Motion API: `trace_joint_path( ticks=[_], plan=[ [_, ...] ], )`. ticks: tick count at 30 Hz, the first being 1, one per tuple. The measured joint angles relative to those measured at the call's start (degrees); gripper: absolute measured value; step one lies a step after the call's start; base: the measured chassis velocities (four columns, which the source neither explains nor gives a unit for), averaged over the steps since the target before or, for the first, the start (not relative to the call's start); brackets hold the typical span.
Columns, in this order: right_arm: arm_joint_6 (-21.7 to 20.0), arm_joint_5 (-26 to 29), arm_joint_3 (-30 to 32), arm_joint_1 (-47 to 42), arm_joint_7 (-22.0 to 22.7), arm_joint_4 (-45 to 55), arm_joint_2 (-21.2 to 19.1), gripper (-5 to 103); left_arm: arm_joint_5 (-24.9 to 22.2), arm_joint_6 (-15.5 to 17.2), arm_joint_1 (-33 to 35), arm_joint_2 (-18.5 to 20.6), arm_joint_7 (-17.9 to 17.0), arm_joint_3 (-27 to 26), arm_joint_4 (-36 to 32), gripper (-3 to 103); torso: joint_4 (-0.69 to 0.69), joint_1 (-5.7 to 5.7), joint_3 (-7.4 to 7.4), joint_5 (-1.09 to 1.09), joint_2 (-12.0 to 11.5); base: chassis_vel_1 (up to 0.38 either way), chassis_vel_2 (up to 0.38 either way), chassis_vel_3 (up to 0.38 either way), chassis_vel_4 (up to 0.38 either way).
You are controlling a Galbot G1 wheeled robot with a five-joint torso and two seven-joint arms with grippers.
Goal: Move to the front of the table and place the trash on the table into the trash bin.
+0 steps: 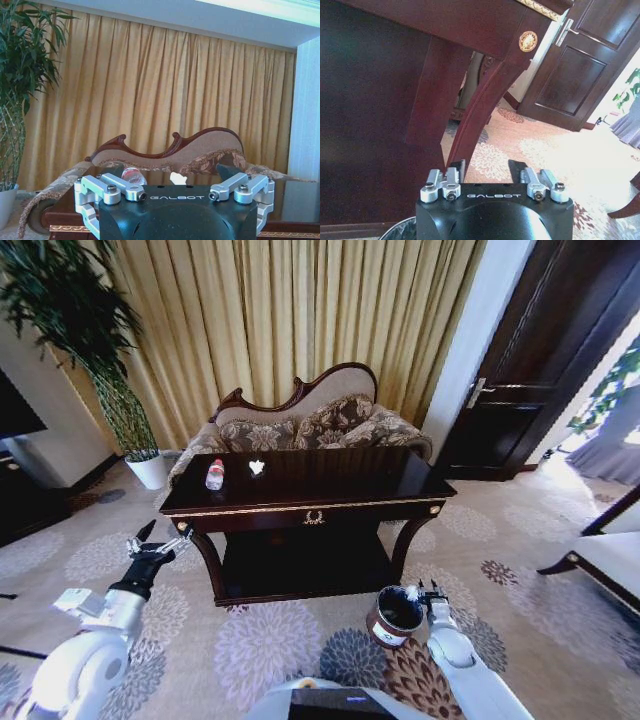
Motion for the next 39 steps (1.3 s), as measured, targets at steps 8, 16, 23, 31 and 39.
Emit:
trace_joint_path(
  ticks=[8, 16, 23, 31, 39],
  plan=[
    [-0.3, 5.7, -0.1, -0.8, 3.0, 10.4, -1.1, 82, 0.0, -0.2, 0.0, 0.2, 0.0, -0.1, 0.2, 100, 0.0, 0.0, 0.0, 0.01, 0.0, 0.0, 0.0, 0.0, 0.0],
    [-6.5, 16.7, -2.3, -4.3, 5.0, 37.1, -6.3, 100, 0.4, -0.2, -0.4, 0.5, 0.0, 0.3, -0.2, 100, 0.0, 0.0, 0.0, -0.02, 0.0, 0.0, 0.0, 0.0, 0.0],
    [-7.8, 19.5, -3.1, -6.6, 5.3, 48.1, -7.6, 100, 0.6, -0.2, -0.8, 0.8, -0.1, 0.7, -0.5, 100, 0.0, 0.0, 0.0, 0.0, 0.0, 0.0, 0.0, 0.0, 0.0],
    [-6.2, 20.7, -2.7, -7.1, 3.4, 51.1, -8.3, 100, 0.8, 0.4, -1.2, 1.0, -0.3, 1.6, -0.5, 100, 0.0, 0.0, 0.0, 0.01, 0.0, 0.0, 0.0, 0.0, 0.0],
    [-3.9, 19.1, -2.1, -7.3, -1.7, 48.4, -8.3, 100, 1.0, 0.8, -1.7, 1.1, -0.7, 2.2, -0.6, 100, -0.01, 0.0, 0.0, 0.0, 0.0, 0.0, 0.0, 0.0, 0.0]
  ],
)
